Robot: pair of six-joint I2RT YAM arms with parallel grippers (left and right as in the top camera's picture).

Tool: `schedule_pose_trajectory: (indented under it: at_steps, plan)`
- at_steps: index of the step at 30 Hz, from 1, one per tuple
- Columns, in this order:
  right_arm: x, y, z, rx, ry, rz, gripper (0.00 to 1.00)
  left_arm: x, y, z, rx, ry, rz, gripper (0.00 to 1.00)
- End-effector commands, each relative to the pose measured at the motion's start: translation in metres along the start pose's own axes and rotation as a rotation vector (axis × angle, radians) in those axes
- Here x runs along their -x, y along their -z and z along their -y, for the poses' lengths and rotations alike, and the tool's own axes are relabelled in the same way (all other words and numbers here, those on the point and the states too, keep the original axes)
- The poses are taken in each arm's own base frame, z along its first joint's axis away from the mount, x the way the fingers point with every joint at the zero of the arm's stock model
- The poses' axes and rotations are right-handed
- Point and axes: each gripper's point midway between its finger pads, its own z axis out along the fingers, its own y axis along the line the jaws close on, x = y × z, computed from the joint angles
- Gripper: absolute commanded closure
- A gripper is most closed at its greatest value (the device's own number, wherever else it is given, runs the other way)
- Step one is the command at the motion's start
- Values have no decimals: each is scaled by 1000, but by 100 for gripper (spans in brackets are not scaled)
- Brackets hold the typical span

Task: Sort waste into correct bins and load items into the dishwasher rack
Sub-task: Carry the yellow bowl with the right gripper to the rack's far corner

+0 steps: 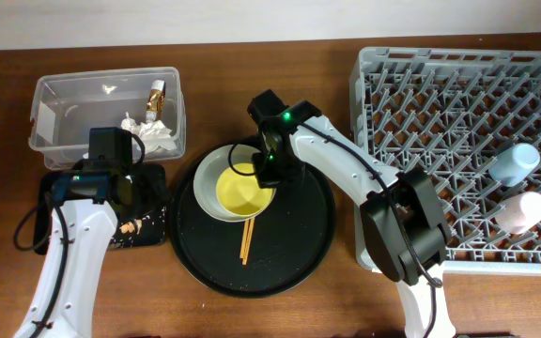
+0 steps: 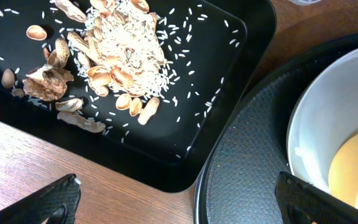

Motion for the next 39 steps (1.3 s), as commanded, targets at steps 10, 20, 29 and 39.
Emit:
schedule_pose_trajectory:
  at_steps: [10,20,29,39]
  plan:
    - [13,302,174,-305,-212,688,96,5,4,-2,-1,21,30,0]
    - [-74,400,417,-933,-834,824,95,6,4,-2,-1,21,32,1]
    - [-90,353,505,-1364,-1013,555,95,6,4,-2,-1,21,32,1]
    - [-49,281,533,-1365,-959,489,95,6,4,-1,-3,22,34,1]
